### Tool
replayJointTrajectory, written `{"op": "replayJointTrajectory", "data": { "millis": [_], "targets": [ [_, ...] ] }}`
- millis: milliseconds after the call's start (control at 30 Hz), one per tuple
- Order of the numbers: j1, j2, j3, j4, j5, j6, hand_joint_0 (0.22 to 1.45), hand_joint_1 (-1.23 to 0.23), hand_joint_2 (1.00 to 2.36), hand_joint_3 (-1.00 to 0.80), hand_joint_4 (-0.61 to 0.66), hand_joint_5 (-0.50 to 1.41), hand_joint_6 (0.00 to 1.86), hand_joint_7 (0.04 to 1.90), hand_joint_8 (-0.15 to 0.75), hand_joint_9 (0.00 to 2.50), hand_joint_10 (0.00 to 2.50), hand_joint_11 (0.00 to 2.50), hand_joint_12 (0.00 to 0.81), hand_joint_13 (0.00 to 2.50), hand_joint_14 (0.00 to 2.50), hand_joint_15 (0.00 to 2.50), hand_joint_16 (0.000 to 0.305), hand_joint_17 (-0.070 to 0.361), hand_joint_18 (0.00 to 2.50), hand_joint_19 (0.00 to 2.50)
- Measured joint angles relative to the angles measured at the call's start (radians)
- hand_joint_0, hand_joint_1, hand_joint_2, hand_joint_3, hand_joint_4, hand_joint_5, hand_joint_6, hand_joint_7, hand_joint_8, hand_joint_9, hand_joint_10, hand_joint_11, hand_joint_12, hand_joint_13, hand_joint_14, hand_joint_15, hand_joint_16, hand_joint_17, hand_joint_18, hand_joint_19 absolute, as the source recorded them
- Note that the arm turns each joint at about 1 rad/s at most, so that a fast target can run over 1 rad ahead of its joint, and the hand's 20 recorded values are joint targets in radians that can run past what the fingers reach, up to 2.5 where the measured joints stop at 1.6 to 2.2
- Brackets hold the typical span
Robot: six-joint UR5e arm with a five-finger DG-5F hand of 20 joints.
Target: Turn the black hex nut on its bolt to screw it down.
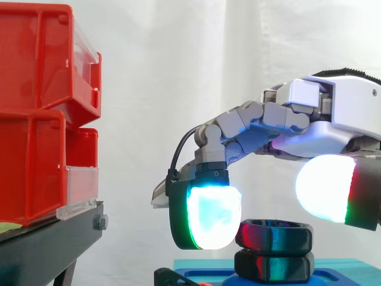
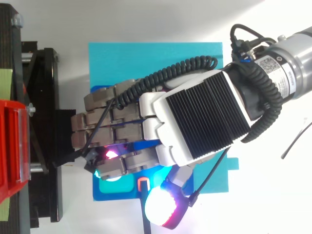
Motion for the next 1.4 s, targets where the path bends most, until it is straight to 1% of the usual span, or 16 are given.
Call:
{"op": "replayJointTrajectory", "data": {
  "millis": [200, 500, 800, 933, 1100, 1233, 1400],
  "targets": [
    [-0.004, 0.0, -0.001, -0.002, 0.0, -0.001, 0.49, -0.28, 1.0, -0.5, 0.21, -0.12, 0.7, 1.07, 0.305, 0.65, 0.01, 0.2, 0.37, 0.63, 0.01, 0.25, 0.055, 0.124, 0.59, 0.35],
    [-0.018, 0.0, -0.001, -0.006, -0.006, -0.003, 0.49, -0.28, 1.0, -0.5, 0.22, -0.12, 0.73, 1.04, 0.303, 0.65, 0.01, 0.21, 0.368, 0.63, 0.01, 0.25, 0.055, 0.124, 0.59, 0.36],
    [-0.041, 0.001, -0.002, -0.016, -0.038, -0.009, 0.49, -0.28, 1.0, -0.5, 0.22, -0.12, 0.74, 1.03, 0.304, 0.65, 0.01, 0.2, 0.367, 0.63, 0.01, 0.25, 0.055, 0.123, 0.59, 0.35],
    [-0.056, 0.001, -0.02, -0.009, -0.056, -0.01, 0.5, -0.28, 1.0, -0.5, 0.23, -0.12, 0.74, 1.02, 0.304, 0.65, 0.01, 0.2, 0.367, 0.63, 0.01, 0.25, 0.054, 0.123, 0.59, 0.35],
    [-0.072, 0.001, -0.033, 0.012, -0.069, -0.009, 0.5, -0.28, 1.0, -0.5, 0.23, -0.12, 0.74, 1.03, 0.307, 0.66, 0.01, 0.21, 0.365, 0.63, 0.01, 0.26, 0.054, 0.122, 0.59, 0.35],
    [-0.08, 0.001, -0.034, 0.022, -0.082, -0.008, 0.5, -0.28, 1.0, -0.5, 0.23, -0.12, 0.73, 1.03, 0.307, 0.66, 0.01, 0.21, 0.365, 0.63, 0.01, 0.25, 0.054, 0.122, 0.59, 0.35],
    [-0.085, 0.0, -0.034, 0.029, -0.09, -0.007, 0.5, -0.28, 1.0, -0.5, 0.23, -0.12, 0.73, 1.03, 0.306, 0.66, 0.01, 0.2, 0.364, 0.63, 0.01, 0.25, 0.054, 0.122, 0.59, 0.35]
  ]
}}
